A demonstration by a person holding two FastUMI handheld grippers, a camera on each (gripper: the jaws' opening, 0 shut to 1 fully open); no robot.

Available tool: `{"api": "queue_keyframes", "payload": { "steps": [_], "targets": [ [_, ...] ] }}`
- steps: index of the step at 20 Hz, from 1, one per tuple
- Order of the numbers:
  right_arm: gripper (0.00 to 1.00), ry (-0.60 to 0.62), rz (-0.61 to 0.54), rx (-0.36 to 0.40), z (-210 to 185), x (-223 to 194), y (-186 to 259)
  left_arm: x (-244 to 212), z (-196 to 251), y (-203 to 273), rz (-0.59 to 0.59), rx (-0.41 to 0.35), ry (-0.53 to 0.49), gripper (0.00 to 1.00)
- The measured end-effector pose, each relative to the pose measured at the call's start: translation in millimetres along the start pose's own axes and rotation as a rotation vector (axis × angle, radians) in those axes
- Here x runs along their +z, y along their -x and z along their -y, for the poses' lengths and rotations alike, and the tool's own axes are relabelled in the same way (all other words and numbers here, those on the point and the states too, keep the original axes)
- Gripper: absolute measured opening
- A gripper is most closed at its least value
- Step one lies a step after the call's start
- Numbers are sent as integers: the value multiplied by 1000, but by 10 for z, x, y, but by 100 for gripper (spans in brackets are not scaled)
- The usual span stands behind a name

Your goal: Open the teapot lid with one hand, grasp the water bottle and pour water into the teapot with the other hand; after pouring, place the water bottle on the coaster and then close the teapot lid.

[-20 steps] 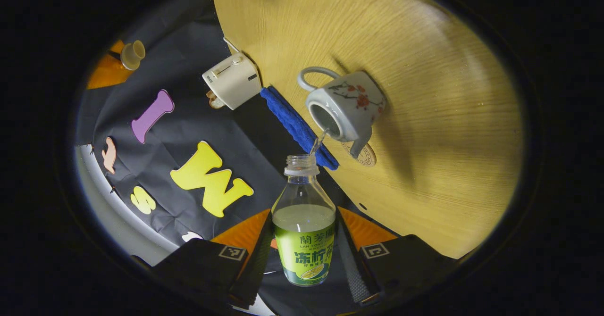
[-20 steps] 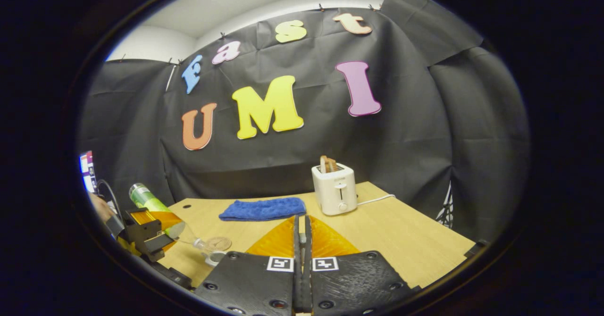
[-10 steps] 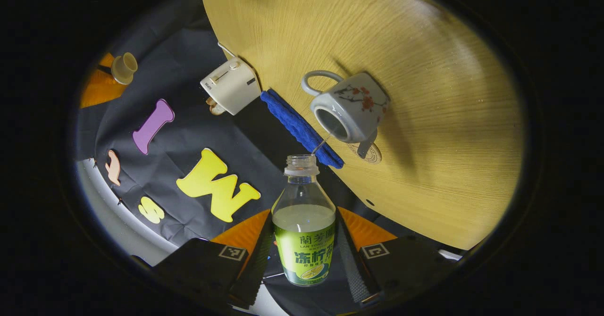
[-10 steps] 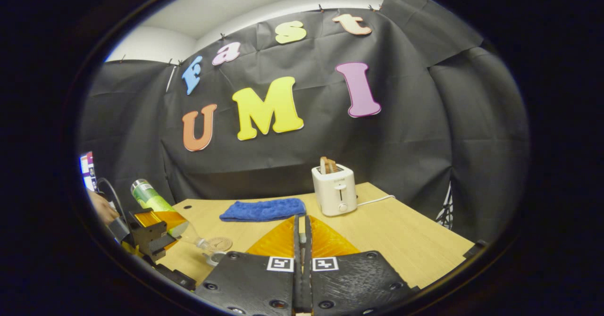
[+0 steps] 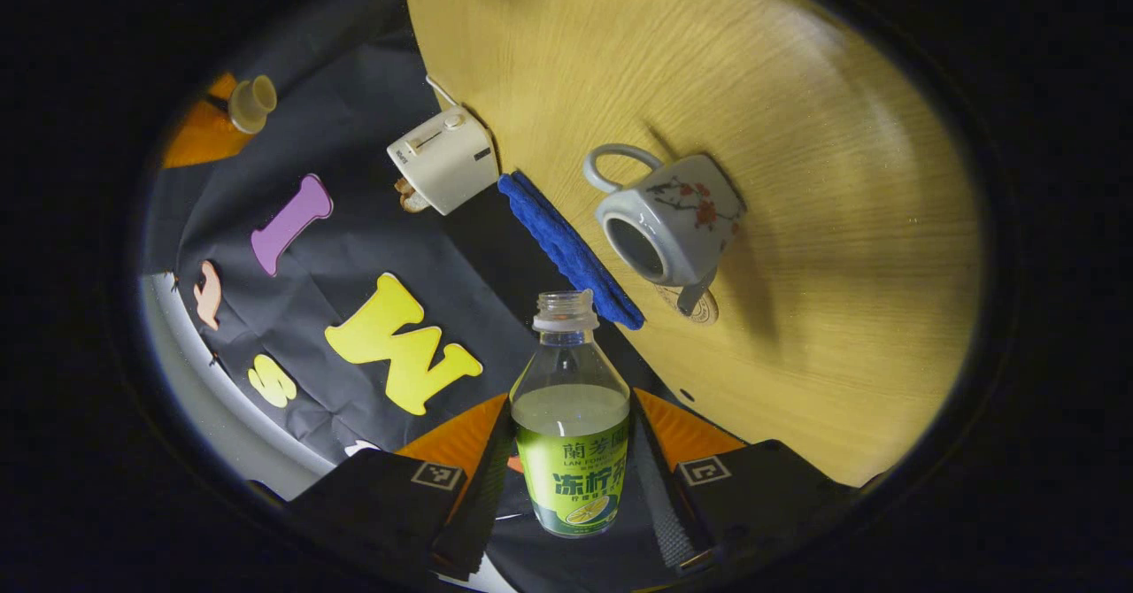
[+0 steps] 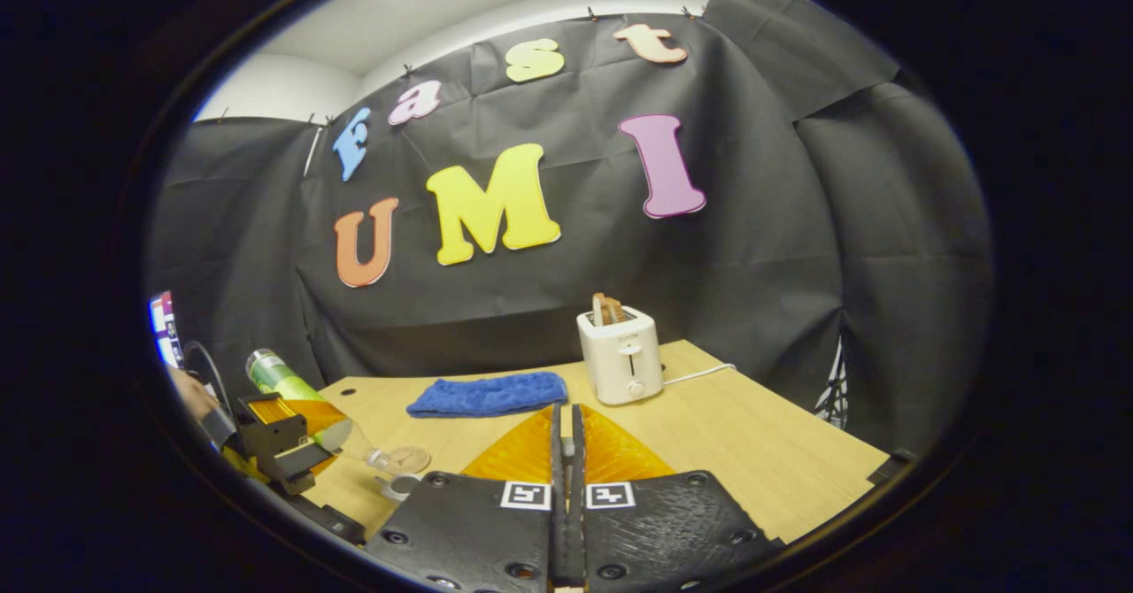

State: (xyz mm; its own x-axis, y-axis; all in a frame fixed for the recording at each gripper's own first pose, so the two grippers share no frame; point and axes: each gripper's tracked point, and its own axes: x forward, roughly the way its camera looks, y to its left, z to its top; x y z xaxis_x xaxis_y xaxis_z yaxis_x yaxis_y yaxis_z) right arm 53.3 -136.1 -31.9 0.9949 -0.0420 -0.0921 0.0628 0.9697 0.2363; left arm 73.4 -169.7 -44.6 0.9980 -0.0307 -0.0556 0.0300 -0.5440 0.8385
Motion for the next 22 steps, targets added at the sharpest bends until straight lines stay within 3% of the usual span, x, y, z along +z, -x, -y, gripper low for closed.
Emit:
{"api": "queue_keyframes", "payload": {
  "steps": [4,9,14,18,20,22],
  "targets": [
    [0,1,3,-16,64,5,-12,13,3,-67,61,10,308,73],
    [0,-8,13,-39,170,55,-3,-92,-102,-193,103,43,786,73],
    [0,-16,16,-41,216,55,1,-394,-440,-306,130,82,1376,73],
    [0,-2,-2,-36,172,-16,-46,-573,-619,-543,186,45,1827,74],
    [0,6,-8,-28,128,-45,-61,-616,-631,-683,191,41,1964,74],
    [0,17,-12,-25,103,-75,-55,-622,-556,-801,179,45,2030,74]
  ]
}}
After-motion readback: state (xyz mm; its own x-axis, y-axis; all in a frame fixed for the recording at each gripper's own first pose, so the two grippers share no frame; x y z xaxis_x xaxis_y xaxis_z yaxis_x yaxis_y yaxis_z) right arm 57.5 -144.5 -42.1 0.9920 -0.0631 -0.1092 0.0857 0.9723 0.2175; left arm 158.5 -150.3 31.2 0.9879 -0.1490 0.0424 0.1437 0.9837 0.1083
